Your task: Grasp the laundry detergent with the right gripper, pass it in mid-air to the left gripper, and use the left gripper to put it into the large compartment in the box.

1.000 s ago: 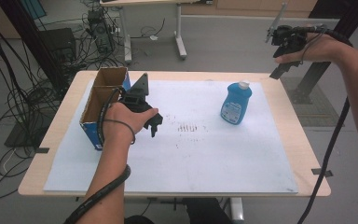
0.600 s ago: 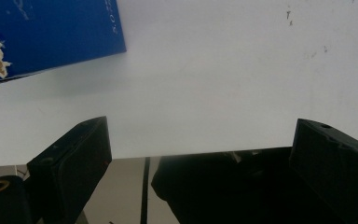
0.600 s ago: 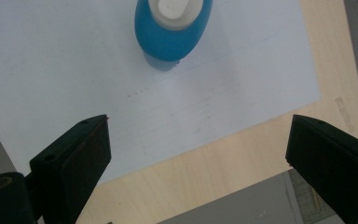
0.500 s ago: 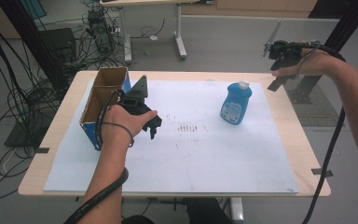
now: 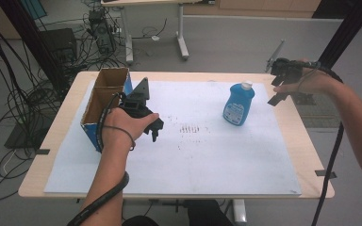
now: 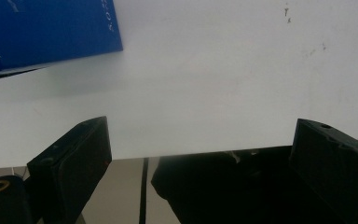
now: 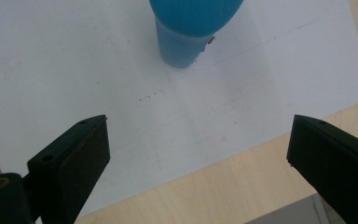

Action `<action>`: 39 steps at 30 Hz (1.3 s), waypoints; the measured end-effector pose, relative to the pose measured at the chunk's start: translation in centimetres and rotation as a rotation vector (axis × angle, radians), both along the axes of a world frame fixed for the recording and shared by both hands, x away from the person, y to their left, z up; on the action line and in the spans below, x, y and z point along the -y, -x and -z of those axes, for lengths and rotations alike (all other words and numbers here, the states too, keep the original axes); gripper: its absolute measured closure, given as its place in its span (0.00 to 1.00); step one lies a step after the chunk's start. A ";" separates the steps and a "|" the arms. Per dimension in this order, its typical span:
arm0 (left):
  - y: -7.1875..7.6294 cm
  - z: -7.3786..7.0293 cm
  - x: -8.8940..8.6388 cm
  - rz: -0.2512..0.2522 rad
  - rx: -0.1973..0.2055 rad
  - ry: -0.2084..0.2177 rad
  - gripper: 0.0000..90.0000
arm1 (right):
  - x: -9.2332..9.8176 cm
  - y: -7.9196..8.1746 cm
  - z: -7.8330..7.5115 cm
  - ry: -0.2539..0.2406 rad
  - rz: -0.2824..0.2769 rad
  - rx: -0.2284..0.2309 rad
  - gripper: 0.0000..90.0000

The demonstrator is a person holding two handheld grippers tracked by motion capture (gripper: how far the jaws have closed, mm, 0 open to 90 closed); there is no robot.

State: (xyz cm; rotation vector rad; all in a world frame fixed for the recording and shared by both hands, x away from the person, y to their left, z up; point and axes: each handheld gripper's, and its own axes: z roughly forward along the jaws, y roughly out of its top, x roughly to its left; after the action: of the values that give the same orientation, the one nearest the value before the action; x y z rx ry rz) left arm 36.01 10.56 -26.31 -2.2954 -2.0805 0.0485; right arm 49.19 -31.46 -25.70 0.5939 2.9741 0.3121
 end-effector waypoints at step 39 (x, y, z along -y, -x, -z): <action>0.5 0.4 -0.7 -0.005 0.005 0.005 0.06 | -1.4 3.5 11.0 -0.369 0.198 0.310 0.05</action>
State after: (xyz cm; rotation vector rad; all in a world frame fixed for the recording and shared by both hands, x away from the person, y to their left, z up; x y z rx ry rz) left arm 35.47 11.23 -26.75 -2.2964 -2.0908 0.0482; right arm 45.71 -30.01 -36.67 0.7854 2.5501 0.8582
